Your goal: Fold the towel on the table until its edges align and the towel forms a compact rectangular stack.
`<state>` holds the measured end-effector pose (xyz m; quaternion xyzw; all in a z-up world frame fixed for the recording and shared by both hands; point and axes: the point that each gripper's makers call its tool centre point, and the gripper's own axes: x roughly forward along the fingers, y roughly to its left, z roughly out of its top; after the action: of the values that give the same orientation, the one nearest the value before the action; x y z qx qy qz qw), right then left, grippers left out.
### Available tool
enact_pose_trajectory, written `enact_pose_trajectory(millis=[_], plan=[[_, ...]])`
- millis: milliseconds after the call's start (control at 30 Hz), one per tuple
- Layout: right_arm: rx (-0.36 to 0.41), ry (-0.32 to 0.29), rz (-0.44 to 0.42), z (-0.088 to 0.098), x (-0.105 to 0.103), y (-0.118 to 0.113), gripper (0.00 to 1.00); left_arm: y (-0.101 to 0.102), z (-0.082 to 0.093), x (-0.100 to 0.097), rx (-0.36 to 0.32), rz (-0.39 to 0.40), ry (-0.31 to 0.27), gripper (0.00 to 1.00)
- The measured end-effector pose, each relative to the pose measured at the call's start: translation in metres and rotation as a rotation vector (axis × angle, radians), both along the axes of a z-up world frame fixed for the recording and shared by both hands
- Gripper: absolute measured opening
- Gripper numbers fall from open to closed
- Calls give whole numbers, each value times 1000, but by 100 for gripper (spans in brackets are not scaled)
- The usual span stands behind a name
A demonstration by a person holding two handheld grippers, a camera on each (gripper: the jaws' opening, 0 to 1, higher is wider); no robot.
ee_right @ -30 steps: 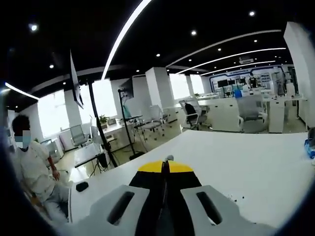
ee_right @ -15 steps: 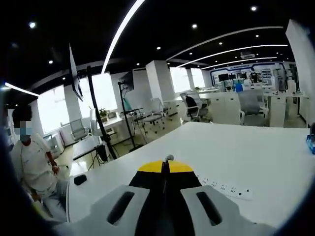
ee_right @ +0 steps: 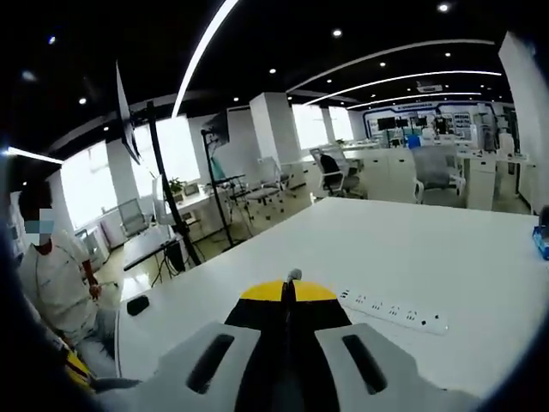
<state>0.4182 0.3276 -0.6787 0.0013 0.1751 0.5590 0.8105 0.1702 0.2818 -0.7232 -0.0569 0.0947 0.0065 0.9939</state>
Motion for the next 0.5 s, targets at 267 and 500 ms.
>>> enact_pose_trajectory(millis=[267,500], plan=[[-20,18,-10,-10,-5,17,0,28,-20,-12,-53,54,47,7],[-59,37,-25,-29,-9,37,0,46,-40,-21,-68,84,94,7]])
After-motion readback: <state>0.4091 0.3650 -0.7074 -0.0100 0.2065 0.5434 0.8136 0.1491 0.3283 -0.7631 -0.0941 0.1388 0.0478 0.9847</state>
